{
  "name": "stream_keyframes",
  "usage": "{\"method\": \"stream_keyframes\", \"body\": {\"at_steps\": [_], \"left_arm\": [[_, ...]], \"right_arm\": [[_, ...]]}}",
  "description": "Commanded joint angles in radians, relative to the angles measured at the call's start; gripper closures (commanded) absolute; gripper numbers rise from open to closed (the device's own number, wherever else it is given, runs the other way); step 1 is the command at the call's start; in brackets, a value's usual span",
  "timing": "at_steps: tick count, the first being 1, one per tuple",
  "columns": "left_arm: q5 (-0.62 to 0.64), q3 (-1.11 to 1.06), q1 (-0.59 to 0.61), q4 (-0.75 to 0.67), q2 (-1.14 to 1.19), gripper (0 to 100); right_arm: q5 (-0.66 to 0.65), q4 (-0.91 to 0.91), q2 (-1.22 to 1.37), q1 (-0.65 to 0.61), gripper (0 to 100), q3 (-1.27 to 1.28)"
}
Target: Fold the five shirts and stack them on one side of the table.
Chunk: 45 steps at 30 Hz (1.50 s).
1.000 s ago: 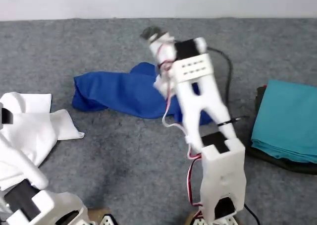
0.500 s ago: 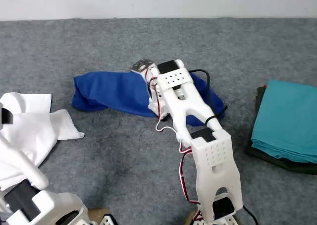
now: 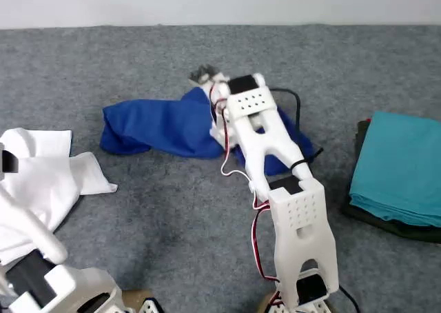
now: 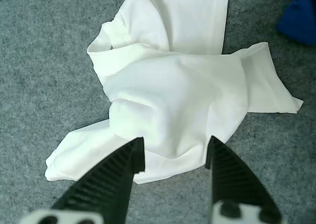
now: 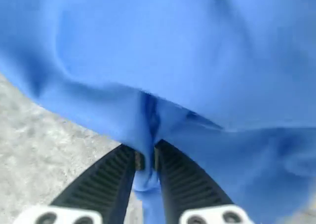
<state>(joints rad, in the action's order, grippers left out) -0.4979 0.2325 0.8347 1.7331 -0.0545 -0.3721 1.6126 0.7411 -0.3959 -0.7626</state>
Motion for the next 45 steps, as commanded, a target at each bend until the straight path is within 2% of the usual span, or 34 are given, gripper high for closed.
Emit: {"method": "stream_keyframes", "body": {"at_steps": [1,5,10,20,24,27,31,35,40,45], "left_arm": [[0.009,0.004,-0.017,-0.009,-0.048,79],[0.009,0.005,-0.038,0.003,-0.048,79],[0.054,0.005,-0.081,0.015,-0.049,79],[0.087,0.010,-0.114,0.018,-0.068,80],[0.081,0.004,-0.153,0.018,-0.152,87],[0.081,-0.013,-0.218,0.018,-0.203,88],[0.081,-0.110,-0.318,0.018,-0.249,88],[0.086,-0.199,-0.379,0.018,-0.304,88],[0.086,-0.269,-0.376,0.014,-0.371,88],[0.083,-0.285,-0.298,0.012,-0.397,88]], "right_arm": [[-0.063,0.131,-0.013,0.004,98.5,-0.319],[-0.103,0.185,-0.018,0.002,98.9,-0.600],[-0.158,0.182,-0.093,-0.038,98.9,-0.776],[-0.219,0.160,-0.366,-0.171,98.9,-0.832],[-0.230,0.160,-0.432,-0.189,98.9,-0.813],[-0.224,0.177,-0.430,-0.168,98.9,-0.729],[-0.222,0.170,-0.377,-0.137,98.9,-0.483],[-0.222,0.094,-0.271,-0.105,98.8,-0.315],[-0.222,-0.035,-0.113,-0.030,98.8,-0.304],[-0.227,-0.110,-0.001,0.114,98.8,-0.377]]}}
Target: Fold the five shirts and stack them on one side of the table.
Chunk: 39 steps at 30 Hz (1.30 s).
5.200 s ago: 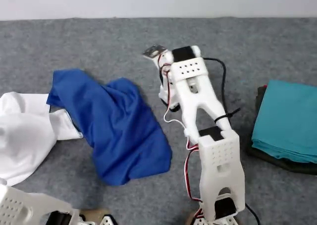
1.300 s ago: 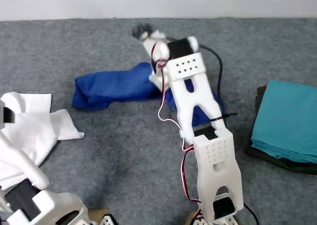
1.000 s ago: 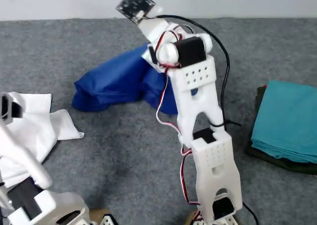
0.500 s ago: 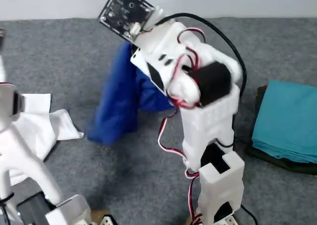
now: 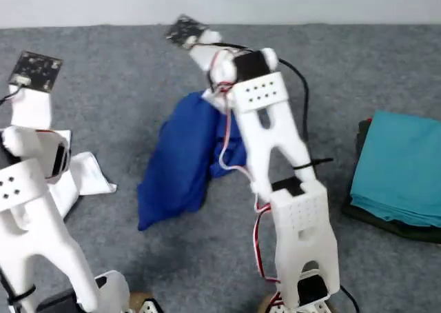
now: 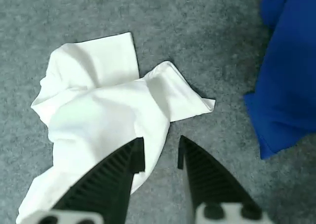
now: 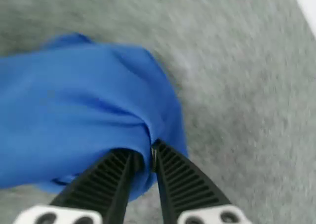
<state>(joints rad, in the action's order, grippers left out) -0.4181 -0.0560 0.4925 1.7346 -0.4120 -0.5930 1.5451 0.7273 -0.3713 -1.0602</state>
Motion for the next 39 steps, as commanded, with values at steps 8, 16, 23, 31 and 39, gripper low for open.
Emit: {"method": "stream_keyframes", "body": {"at_steps": [8,16,23,31,39], "left_arm": [[0.002,0.004,0.149,0.011,-0.040,88],[0.002,0.004,0.147,0.012,-0.040,88],[0.002,0.004,0.147,0.015,-0.044,88],[0.002,0.004,0.147,0.015,-0.044,88],[0.003,0.004,0.147,0.014,-0.043,88]], "right_arm": [[-0.009,-0.191,0.120,0.312,98.3,-0.275],[-0.003,0.054,0.102,0.226,74.3,-0.393],[-0.005,0.255,0.027,0.209,76.0,-0.462],[-0.003,0.254,-0.297,0.153,76.0,-0.083],[0.158,0.249,-0.648,0.016,76.0,0.535]]}}
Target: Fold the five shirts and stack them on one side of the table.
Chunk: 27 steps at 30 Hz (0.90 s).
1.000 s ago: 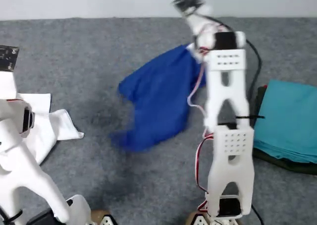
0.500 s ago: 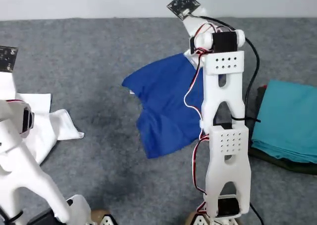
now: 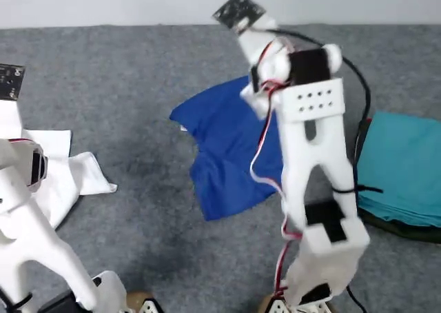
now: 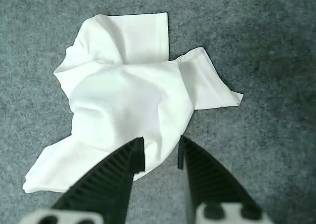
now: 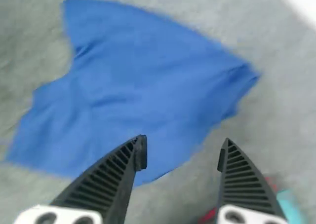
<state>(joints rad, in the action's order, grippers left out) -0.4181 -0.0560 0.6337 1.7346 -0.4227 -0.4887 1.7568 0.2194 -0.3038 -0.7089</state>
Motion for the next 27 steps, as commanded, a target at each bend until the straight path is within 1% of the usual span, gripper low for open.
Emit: {"method": "stream_keyframes", "body": {"at_steps": [1,8,12,15,17,21,24,27], "left_arm": [[0.003,0.004,0.006,0.014,-0.032,88],[0.005,0.004,0.008,0.012,-0.031,88],[0.005,0.002,0.008,0.014,-0.032,88],[0.005,0.002,0.008,0.015,-0.034,88],[0.005,0.002,0.012,0.015,-0.034,88],[0.003,0.002,0.069,0.011,-0.028,88],[0.002,0.002,0.112,0.011,-0.028,88],[0.000,0.002,0.138,0.011,-0.028,88]], "right_arm": [[0.074,0.038,-0.163,-0.076,76.0,0.241],[0.285,0.021,-0.206,-0.288,75.9,0.528],[0.347,-0.111,-0.208,-0.406,75.9,0.717],[0.361,-0.243,-0.206,-0.472,75.8,0.852],[0.359,-0.325,-0.206,-0.493,75.8,0.928],[0.354,-0.466,-0.205,-0.496,75.8,1.043],[0.354,-0.527,-0.202,-0.498,75.8,1.086],[0.354,-0.550,-0.148,-0.492,75.8,1.091]]}}
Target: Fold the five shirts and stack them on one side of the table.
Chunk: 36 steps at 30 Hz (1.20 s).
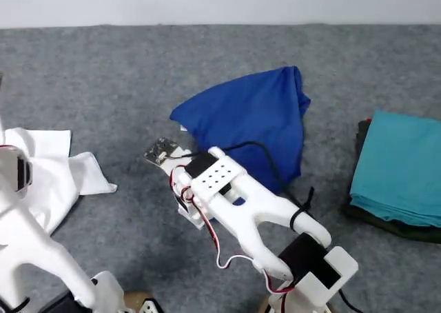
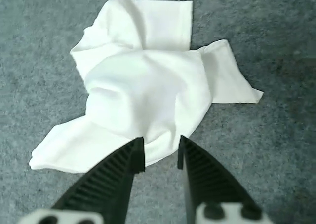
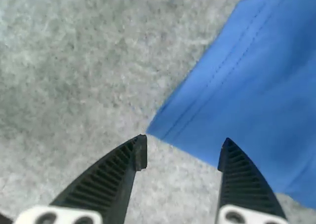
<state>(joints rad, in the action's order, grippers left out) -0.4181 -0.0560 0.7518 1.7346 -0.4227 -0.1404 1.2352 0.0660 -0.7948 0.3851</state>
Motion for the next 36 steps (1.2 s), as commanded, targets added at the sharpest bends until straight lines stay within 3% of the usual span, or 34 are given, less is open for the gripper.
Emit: {"method": "stream_keyframes", "body": {"at_steps": [1,9,15,19,29,36], "left_arm": [[0.000,0.002,0.020,0.011,-0.028,88],[0.000,0.002,0.020,0.011,-0.034,88],[-0.034,0.002,0.020,0.015,-0.035,88],[-0.034,0.002,0.020,0.015,-0.035,88],[-0.034,0.002,0.015,0.014,-0.035,88],[-0.034,0.002,0.015,0.012,-0.035,88]], "right_arm": [[0.006,-0.031,0.035,-0.001,75.8,-0.009],[0.006,0.033,0.306,0.001,77.0,-0.183],[-0.072,0.185,0.430,0.070,92.4,-0.376],[-0.089,0.255,0.438,0.145,94.3,-0.476],[-0.270,0.533,0.219,0.254,98.8,-0.790],[-0.526,0.549,-0.001,0.294,98.8,-1.031]]}}
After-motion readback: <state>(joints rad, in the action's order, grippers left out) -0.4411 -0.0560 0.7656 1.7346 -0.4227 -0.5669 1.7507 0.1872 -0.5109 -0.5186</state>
